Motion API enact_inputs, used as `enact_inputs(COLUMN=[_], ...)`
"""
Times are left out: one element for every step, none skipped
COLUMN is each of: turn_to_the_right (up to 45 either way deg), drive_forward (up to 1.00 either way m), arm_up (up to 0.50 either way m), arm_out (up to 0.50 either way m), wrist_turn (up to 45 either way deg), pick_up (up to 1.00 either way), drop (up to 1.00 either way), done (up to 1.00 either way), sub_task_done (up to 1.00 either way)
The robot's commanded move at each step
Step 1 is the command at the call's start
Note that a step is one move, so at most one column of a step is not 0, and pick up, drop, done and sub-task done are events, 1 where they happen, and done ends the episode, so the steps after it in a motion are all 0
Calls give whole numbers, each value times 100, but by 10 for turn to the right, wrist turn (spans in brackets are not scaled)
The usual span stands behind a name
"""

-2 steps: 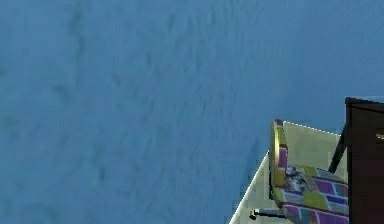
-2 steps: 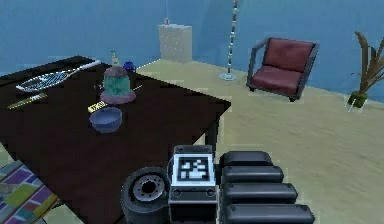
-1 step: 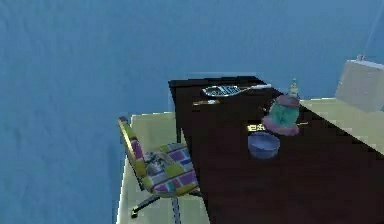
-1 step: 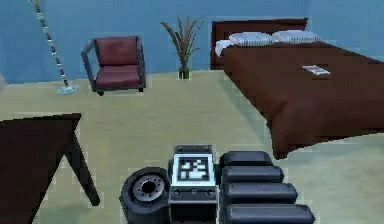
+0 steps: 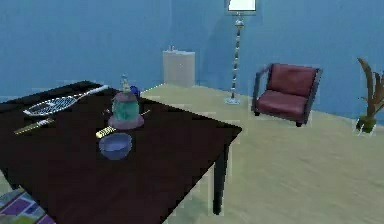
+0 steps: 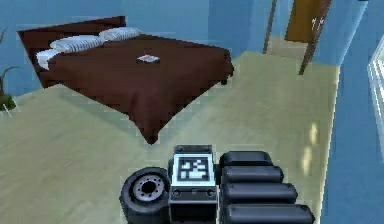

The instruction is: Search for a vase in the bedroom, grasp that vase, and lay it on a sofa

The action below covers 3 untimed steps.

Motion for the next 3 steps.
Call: enact_inputs(turn_to_the_right=[450, 150, 0], drive_forward=[0, 0, 20], arm_up=[0, 0, 0], arm_out=[0, 0, 0], wrist_turn=[0, 0, 0], pick_up=[0, 0, 0], drop=[0, 0, 0], done=[0, 0, 0], sub_task_done=[0, 0, 0])
